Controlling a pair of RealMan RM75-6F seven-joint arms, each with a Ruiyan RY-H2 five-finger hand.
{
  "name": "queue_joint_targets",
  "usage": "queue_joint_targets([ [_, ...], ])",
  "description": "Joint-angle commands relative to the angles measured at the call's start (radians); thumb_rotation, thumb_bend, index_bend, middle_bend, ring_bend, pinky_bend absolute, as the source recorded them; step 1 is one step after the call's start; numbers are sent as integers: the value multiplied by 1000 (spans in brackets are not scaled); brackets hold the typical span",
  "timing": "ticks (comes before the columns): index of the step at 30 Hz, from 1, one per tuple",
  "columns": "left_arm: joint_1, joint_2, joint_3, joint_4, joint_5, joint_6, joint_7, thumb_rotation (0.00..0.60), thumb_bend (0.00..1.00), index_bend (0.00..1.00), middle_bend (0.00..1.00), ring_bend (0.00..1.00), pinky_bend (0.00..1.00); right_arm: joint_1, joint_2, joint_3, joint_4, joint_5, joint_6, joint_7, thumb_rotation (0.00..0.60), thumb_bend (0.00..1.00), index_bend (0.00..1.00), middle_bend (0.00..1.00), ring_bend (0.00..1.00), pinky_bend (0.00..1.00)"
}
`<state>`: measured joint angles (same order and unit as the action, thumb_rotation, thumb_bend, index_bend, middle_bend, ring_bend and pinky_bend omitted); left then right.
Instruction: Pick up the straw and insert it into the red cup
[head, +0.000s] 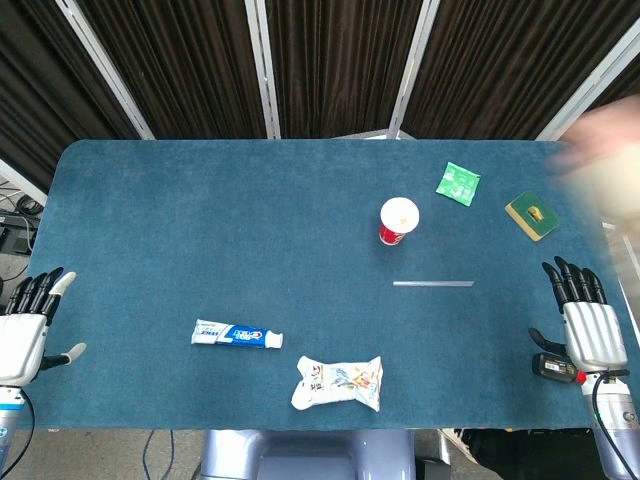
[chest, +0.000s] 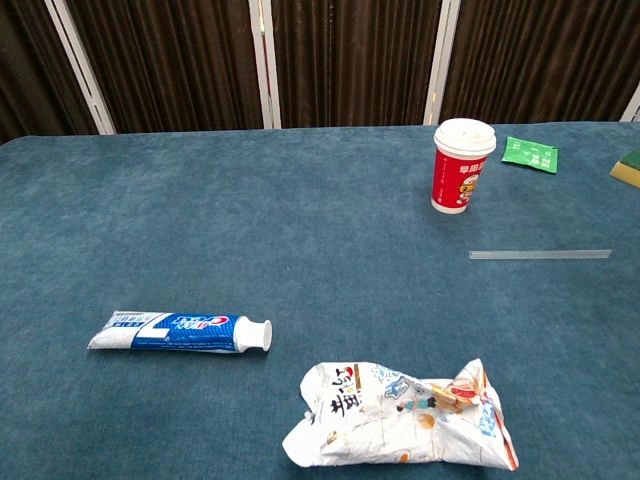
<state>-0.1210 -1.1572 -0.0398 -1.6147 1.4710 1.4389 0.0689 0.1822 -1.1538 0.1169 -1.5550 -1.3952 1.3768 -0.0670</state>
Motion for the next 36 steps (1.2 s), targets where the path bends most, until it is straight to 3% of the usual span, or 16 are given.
queue_joint_targets([
  [1, -1, 0, 0, 0, -1, -1, 0, 600, 0, 0, 0, 0, 0, 0, 0, 0, 0, 0, 0, -1, 600, 196, 0, 0, 0, 0],
  [25, 1, 3, 2, -5, -4, -2, 7, 600, 0, 0, 0, 0, 0, 3, 1, 18, -33, 21, 2, -5, 600, 197, 1, 0, 0, 0],
  [28, 2, 5, 2, -6, -1, 2, 5, 600, 0, 0, 0, 0, 0, 18, 6, 30, -50, 30, -11, -25, 600, 197, 61, 0, 0, 0],
  [33, 1, 7, 1, -4, -3, -2, -5, 600, 0, 0, 0, 0, 0, 82, -2, 86, -95, 57, -44, -100, 600, 202, 291, 0, 0, 0],
  [36, 0, 8, 1, -4, -3, -3, -8, 600, 0, 0, 0, 0, 0, 119, -24, 114, -110, 88, -72, -137, 600, 215, 332, 0, 0, 0],
])
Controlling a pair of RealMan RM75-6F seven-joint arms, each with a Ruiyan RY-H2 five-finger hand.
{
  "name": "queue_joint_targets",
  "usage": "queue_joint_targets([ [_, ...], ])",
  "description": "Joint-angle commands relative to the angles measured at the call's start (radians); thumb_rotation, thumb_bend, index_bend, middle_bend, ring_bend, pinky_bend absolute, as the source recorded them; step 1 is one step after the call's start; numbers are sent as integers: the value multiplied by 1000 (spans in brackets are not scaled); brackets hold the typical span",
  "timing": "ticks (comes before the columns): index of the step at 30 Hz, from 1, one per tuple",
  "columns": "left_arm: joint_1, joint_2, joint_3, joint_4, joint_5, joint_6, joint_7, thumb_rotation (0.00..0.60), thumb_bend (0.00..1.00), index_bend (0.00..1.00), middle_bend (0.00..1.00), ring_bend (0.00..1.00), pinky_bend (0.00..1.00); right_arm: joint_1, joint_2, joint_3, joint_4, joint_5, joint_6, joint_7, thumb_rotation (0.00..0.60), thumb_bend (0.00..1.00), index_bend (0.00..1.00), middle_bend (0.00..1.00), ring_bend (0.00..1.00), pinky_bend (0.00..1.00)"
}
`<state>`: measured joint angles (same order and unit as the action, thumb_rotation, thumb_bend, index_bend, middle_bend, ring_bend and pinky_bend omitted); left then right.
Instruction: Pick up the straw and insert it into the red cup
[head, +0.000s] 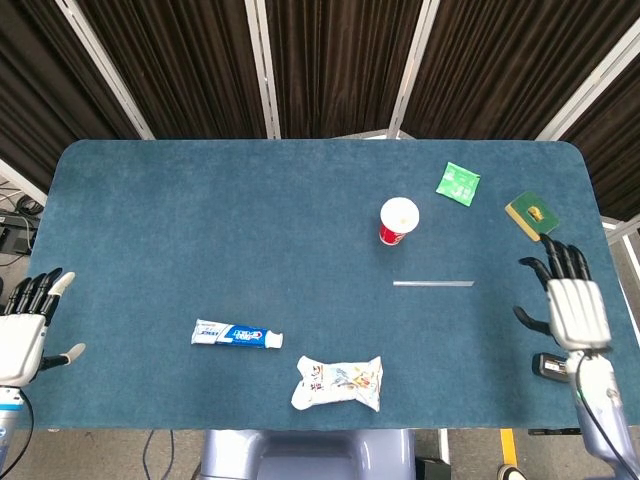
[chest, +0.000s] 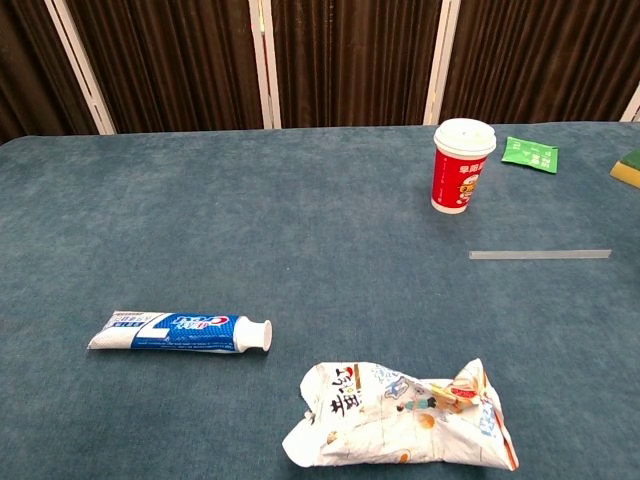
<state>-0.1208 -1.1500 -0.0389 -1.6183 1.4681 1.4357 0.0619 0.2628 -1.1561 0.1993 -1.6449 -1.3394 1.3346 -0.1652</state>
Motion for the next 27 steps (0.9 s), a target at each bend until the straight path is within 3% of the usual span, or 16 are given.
queue_joint_targets([
  [1, 1, 1, 0, -1, -1, 0, -1, 600, 0, 0, 0, 0, 0, 63, -40, 47, -25, 56, -51, -65, 600, 221, 336, 0, 0, 0],
  [13, 2, 11, 4, -7, 1, -3, -7, 600, 0, 0, 0, 0, 0, 226, -259, 96, 74, 288, -203, -250, 600, 295, 370, 0, 0, 0],
  [27, 4, 12, 3, -11, 4, 4, -16, 600, 0, 0, 0, 0, 0, 281, -439, 90, 291, 406, -237, -267, 600, 292, 436, 7, 0, 0],
])
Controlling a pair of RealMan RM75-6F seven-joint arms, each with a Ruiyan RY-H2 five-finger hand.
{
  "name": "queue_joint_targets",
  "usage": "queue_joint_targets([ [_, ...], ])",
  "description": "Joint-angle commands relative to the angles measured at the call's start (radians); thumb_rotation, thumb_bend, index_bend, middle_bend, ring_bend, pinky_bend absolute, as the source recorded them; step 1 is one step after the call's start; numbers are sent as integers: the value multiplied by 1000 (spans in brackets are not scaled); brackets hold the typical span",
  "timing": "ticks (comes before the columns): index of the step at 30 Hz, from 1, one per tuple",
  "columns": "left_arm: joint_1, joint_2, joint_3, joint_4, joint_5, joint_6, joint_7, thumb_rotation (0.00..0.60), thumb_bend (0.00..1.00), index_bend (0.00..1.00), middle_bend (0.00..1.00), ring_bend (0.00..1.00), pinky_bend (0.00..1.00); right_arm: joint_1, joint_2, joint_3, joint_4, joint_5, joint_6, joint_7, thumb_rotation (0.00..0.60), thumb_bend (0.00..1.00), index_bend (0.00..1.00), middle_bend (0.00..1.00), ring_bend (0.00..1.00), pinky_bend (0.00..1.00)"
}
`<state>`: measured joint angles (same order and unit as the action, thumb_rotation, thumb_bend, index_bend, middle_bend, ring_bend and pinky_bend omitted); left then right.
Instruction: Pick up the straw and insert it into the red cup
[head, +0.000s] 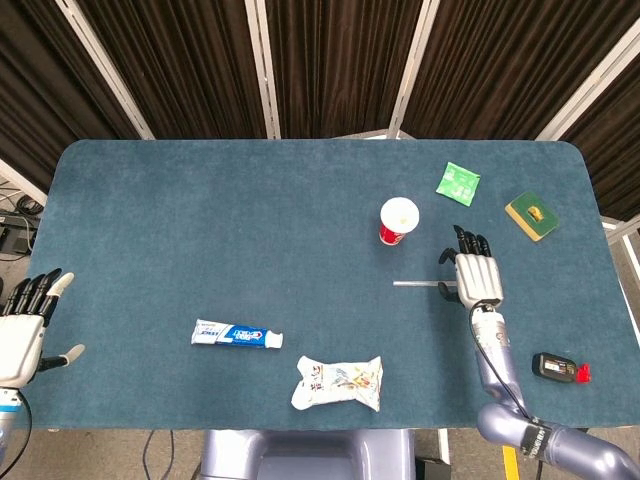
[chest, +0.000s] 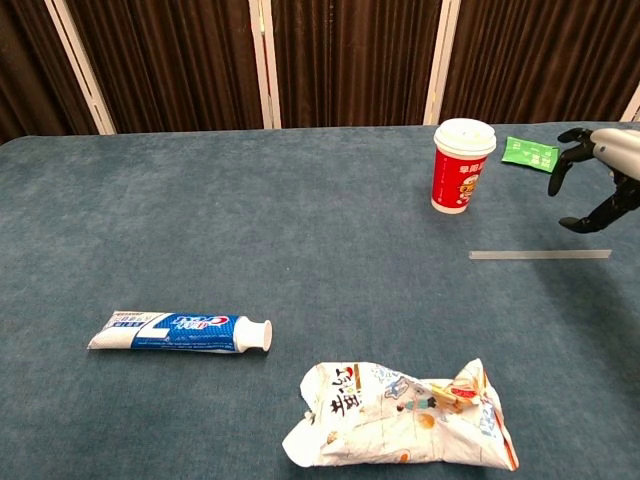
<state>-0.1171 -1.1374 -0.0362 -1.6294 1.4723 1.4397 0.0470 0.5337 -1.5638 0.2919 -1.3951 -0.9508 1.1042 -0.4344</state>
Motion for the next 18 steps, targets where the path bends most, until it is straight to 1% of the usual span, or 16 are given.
queue_joint_targets([
  [1, 0, 0, 0, 0, 0, 0, -1, 600, 0, 0, 0, 0, 0, 12, -39, -3, 54, 21, -9, 4, 600, 292, 437, 8, 0, 0],
  [8, 1, 0, 0, 1, 1, 1, -5, 600, 0, 0, 0, 0, 0, 21, -84, -2, 125, 47, -26, 22, 600, 292, 437, 8, 0, 0],
  [18, -1, -5, -2, 3, 1, 1, -2, 600, 0, 0, 0, 0, 0, 28, -142, -6, 191, 58, -54, 67, 600, 291, 437, 9, 0, 0],
])
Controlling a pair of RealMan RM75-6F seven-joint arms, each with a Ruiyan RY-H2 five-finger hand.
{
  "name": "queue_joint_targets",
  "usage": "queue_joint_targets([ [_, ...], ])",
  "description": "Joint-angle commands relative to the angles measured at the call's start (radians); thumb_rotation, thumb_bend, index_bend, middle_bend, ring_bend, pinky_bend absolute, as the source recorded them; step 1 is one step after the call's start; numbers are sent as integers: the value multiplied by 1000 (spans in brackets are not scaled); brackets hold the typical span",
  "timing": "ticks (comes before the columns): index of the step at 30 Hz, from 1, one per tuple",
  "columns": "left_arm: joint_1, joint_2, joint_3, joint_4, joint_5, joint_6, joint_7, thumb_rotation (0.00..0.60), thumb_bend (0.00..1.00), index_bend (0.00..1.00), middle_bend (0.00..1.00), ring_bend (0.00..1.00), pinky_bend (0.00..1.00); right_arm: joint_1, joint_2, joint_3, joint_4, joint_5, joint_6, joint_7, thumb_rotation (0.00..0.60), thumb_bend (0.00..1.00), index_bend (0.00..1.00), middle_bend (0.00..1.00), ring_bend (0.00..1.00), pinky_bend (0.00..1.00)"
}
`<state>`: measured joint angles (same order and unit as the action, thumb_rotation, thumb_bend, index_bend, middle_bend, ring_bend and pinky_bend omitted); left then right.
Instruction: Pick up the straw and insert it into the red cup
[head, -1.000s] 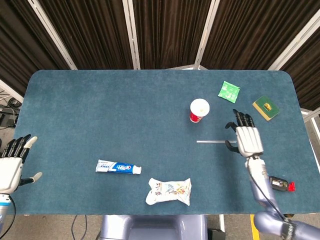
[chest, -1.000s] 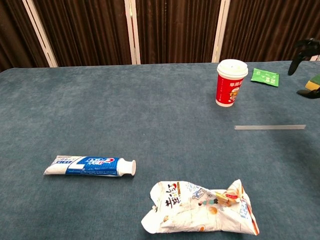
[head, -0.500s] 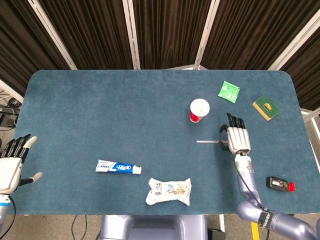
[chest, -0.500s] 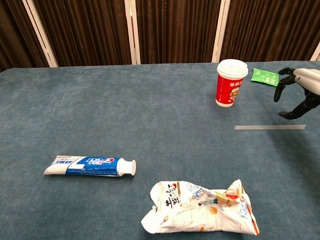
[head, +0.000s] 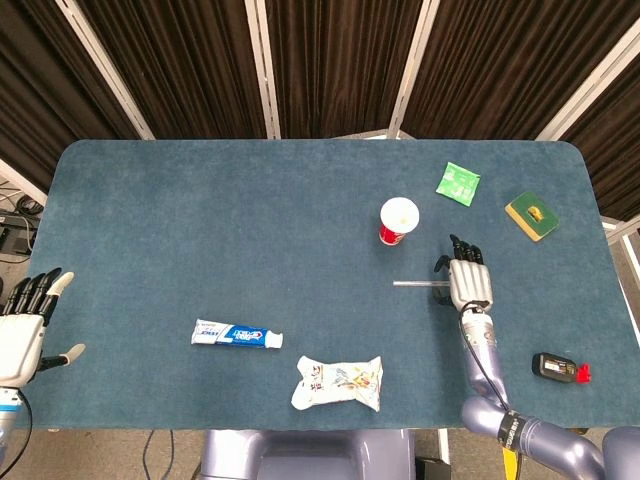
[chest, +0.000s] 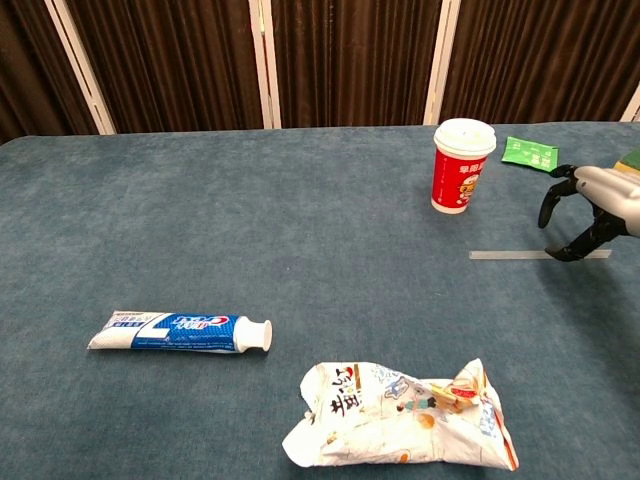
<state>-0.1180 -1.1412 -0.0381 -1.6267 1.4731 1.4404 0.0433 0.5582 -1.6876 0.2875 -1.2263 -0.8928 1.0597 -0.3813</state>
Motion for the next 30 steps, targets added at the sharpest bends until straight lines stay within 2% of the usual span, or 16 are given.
queue_joint_targets([
  [1, 0, -2, -1, 1, 0, 1, 2, 600, 0, 0, 0, 0, 0, 5, -26, -1, 31, 1, -12, 19, 600, 291, 438, 10, 0, 0],
  [14, 0, -4, 1, 4, 6, 3, -5, 600, 0, 0, 0, 0, 0, 11, -84, 10, 142, 20, -45, 64, 600, 313, 484, 47, 0, 0],
  [30, 0, -5, 1, 4, 3, 1, -3, 600, 0, 0, 0, 0, 0, 10, -104, 13, 184, 13, -62, 88, 600, 339, 510, 68, 0, 0],
])
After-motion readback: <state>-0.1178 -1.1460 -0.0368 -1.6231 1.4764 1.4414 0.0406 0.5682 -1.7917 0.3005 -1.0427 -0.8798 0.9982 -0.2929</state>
